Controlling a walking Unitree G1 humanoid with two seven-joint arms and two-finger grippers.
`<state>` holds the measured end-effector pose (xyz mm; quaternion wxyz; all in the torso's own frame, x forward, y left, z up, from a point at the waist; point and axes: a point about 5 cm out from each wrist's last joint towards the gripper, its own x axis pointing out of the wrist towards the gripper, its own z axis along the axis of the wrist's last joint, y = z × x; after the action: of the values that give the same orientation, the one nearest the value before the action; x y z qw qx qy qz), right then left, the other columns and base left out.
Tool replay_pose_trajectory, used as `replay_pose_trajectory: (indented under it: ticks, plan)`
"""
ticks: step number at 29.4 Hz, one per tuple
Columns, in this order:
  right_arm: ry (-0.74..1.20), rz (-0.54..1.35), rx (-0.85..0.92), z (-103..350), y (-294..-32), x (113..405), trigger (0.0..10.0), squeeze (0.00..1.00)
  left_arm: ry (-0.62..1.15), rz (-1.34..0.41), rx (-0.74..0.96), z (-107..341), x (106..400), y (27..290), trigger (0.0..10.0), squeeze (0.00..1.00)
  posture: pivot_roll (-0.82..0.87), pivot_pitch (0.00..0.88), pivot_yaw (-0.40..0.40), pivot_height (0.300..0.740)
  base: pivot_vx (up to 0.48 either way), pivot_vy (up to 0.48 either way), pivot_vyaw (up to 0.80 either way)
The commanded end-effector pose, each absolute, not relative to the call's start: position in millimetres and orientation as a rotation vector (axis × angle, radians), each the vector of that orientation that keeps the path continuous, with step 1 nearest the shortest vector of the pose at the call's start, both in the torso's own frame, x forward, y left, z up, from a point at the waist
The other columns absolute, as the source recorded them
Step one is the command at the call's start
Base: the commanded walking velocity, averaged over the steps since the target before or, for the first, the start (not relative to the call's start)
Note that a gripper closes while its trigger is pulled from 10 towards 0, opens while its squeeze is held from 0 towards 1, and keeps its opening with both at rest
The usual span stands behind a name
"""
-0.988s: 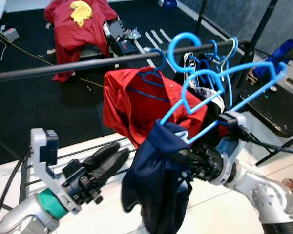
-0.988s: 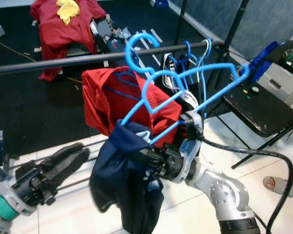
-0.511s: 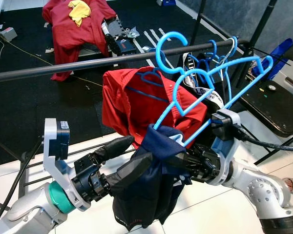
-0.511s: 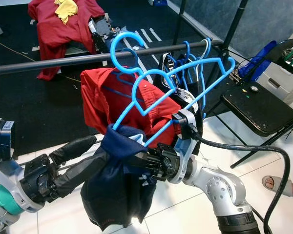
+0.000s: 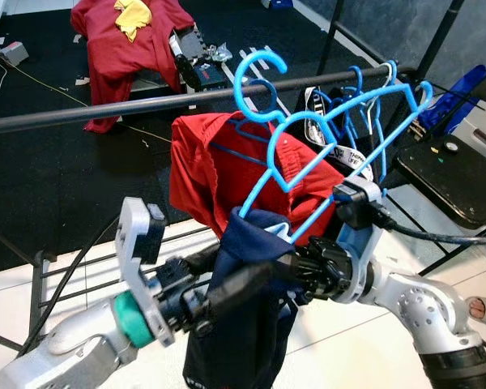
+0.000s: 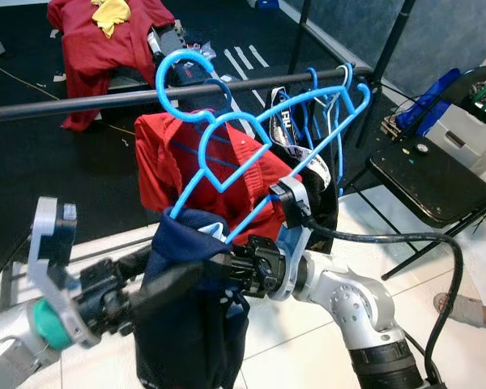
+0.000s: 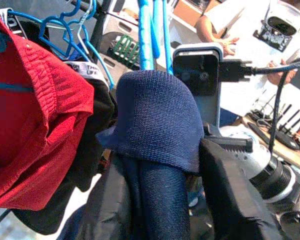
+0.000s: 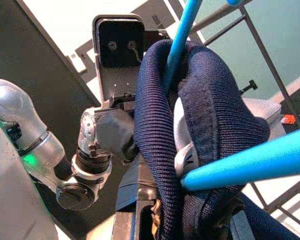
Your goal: Hang hanger
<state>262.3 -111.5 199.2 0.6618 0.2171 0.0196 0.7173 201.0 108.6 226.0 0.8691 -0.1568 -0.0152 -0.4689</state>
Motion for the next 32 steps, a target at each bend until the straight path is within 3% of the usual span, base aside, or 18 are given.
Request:
replay_pose_trajectory:
  ticks: [1,5,6,18,19,21,22,23,25,26,30,31,32]
  plan:
    - [0.055,1.681,0.485,196,-105,255,0.0,0.00,-0.033,-0.986,-0.328,226,201,105,2.2,0.00,-0.01,0.142,0.029,0.740,0.000,0.000,0.00]
    - [0.081,1.691,0.469,191,-105,251,0.0,0.00,-0.039,-0.987,-0.327,227,201,105,1.8,0.00,-0.01,0.144,0.028,0.740,0.000,0.000,0.00]
    - [0.090,1.691,0.466,189,-106,249,0.0,0.00,-0.043,-0.988,-0.330,227,201,105,0.0,0.00,-0.01,0.145,0.029,0.740,0.000,0.000,0.00]
    - [0.086,1.636,0.440,185,-108,255,0.0,0.00,-0.042,-1.052,-0.368,227,192,109,0.0,0.00,-0.02,0.143,0.033,0.740,0.000,0.000,0.00]
    - [0.065,1.561,0.351,184,-108,262,10.0,0.00,-0.041,-1.039,-0.365,226,192,110,0.0,0.00,-0.01,0.141,0.030,0.740,0.000,0.000,0.00]
    - [0.065,1.561,0.351,184,-108,262,10.0,0.00,-0.041,-1.039,-0.365,226,192,110,0.0,0.00,-0.01,0.141,0.030,0.740,0.000,0.000,0.00]
    - [0.028,1.464,0.237,183,-107,270,10.0,0.00,-0.043,-1.020,-0.362,226,193,112,0.0,0.00,-0.02,0.139,0.029,0.740,0.000,0.000,0.00]
    - [-0.014,1.360,0.147,183,-107,278,10.0,1.00,-0.044,-1.007,-0.361,225,193,113,0.0,0.00,-0.01,0.139,0.026,0.740,0.000,0.000,0.00]
    - [-0.014,1.360,0.147,183,-107,278,10.0,1.00,-0.044,-1.007,-0.361,225,193,113,0.0,0.00,-0.01,0.139,0.026,0.740,0.000,0.000,0.00]
    - [-0.078,1.219,-0.024,184,-110,283,10.0,1.00,-0.043,-0.980,-0.347,222,194,116,0.0,0.00,-0.02,0.136,0.023,0.740,0.000,0.000,0.00]
    - [-0.088,1.187,-0.099,183,-111,281,10.0,1.00,-0.041,-0.968,-0.337,221,195,118,0.0,0.00,-0.02,0.135,0.023,0.740,0.000,0.000,0.00]
    - [-0.074,1.151,-0.203,179,-114,278,10.0,0.00,-0.043,-0.941,-0.295,219,197,120,0.0,0.00,-0.03,0.133,0.021,0.740,0.000,0.000,0.00]
    - [-0.053,1.121,-0.293,174,-120,275,10.0,0.00,-0.043,-0.915,-0.247,217,199,122,0.0,0.00,-0.03,0.133,0.021,0.740,0.000,0.000,0.00]
